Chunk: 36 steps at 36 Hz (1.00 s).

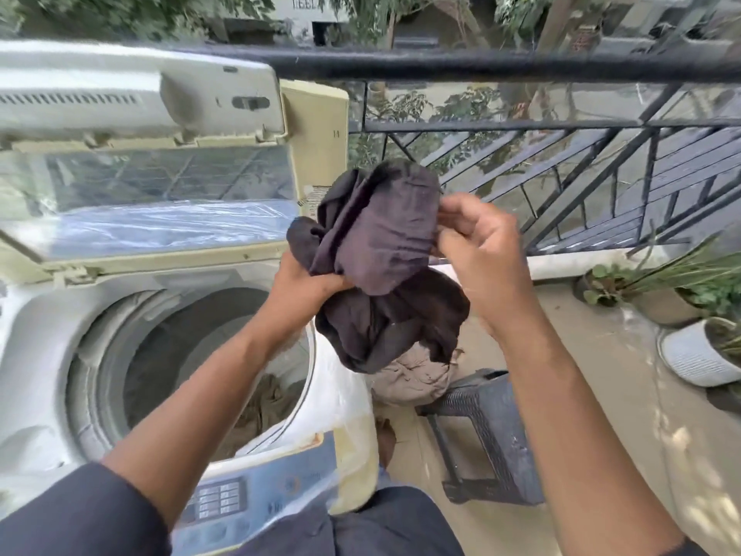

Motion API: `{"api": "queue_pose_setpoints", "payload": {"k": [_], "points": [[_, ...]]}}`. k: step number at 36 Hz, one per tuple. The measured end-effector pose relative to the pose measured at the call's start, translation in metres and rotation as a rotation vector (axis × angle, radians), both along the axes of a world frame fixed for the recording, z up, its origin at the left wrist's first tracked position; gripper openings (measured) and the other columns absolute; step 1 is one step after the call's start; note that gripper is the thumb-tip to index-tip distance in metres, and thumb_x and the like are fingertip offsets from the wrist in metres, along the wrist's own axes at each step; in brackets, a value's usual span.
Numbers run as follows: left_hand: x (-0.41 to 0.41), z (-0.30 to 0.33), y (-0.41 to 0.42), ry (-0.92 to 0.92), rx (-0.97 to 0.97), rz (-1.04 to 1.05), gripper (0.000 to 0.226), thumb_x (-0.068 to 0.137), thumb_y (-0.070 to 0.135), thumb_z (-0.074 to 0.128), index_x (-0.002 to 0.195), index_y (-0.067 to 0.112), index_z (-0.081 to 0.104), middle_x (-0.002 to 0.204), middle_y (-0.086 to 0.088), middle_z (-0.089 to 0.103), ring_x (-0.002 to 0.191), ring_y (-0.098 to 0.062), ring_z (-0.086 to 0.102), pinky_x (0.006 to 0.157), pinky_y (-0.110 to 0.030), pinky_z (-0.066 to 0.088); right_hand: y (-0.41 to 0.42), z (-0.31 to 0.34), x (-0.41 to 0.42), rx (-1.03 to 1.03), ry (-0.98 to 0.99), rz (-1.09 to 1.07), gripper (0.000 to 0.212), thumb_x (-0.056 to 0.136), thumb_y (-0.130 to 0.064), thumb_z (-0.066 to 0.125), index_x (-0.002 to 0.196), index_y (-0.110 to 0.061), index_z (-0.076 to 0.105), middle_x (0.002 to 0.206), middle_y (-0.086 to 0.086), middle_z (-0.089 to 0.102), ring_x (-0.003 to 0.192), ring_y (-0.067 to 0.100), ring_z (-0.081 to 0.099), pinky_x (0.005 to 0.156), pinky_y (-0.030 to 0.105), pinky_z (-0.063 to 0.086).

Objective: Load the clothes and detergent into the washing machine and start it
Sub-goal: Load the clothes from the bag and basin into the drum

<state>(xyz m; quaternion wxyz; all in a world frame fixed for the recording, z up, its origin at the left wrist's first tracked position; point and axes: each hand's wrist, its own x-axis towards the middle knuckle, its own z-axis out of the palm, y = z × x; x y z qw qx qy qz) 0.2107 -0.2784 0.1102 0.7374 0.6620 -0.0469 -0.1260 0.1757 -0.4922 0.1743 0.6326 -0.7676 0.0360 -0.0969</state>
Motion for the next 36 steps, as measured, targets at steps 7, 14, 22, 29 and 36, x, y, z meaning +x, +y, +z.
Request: {"api": "queue_pose_setpoints", "payload": {"k": [7, 14, 22, 29, 36], "points": [[-0.003, 0.008, 0.057, 0.186, -0.268, 0.085, 0.026, 0.053, 0.014, 0.072, 0.078, 0.02, 0.069, 0.068, -0.004, 0.064, 0.064, -0.022, 0.058, 0.066, -0.03, 0.04, 0.019, -0.031, 0.003, -0.127, 0.407, -0.107, 0.084, 0.068, -0.09, 0.062, 0.14, -0.05, 0.051, 0.144, -0.008, 0.057, 0.126, 0.007, 0.058, 0.111, 0.039, 0.047], [-0.013, 0.003, 0.131, 0.185, -0.258, 0.102, 0.033, 0.077, -0.006, 0.067, 0.087, 0.021, 0.082, 0.085, 0.004, 0.08, 0.082, -0.01, 0.077, 0.076, -0.028, 0.064, 0.072, -0.054, -0.005, 0.819, 0.616, 0.439, 0.063, 0.097, -0.069, 0.058, 0.142, -0.025, 0.065, 0.145, 0.009, 0.065, 0.134, 0.029, 0.062, 0.106, 0.044, 0.054], [-0.03, -0.011, 0.208, -0.015, 0.307, 0.067, 0.06, 0.053, 0.037, 0.087, 0.101, 0.003, 0.072, 0.102, -0.002, 0.072, 0.095, -0.01, 0.063, 0.081, -0.037, 0.056, 0.158, -0.08, 0.015, 0.355, 0.446, 0.335, 0.06, 0.077, -0.01, 0.082, 0.132, -0.025, 0.062, 0.129, 0.005, 0.074, 0.119, 0.024, 0.07, 0.102, 0.043, 0.057], [-0.035, -0.043, 0.247, -0.288, 0.54, -0.067, 0.066, 0.078, 0.002, 0.091, 0.125, 0.04, 0.065, 0.124, 0.037, 0.068, 0.118, 0.019, 0.06, 0.095, -0.002, 0.045, 0.22, -0.125, 0.021, -0.103, 0.291, 0.28, 0.072, 0.075, -0.019, 0.084, 0.139, -0.03, 0.052, 0.129, -0.01, 0.067, 0.119, 0.011, 0.064, 0.102, 0.029, 0.053], [-0.041, -0.109, 0.293, 0.008, 0.939, -0.166, 0.093, 0.076, 0.014, 0.086, 0.158, 0.02, 0.043, 0.156, -0.008, 0.052, 0.146, -0.027, 0.048, 0.119, -0.035, 0.04, 0.253, -0.186, 0.019, -0.517, 0.494, 0.497, 0.059, 0.089, -0.012, 0.067, 0.144, -0.021, 0.049, 0.143, 0.008, 0.06, 0.132, 0.03, 0.055, 0.101, 0.032, 0.045]]}}
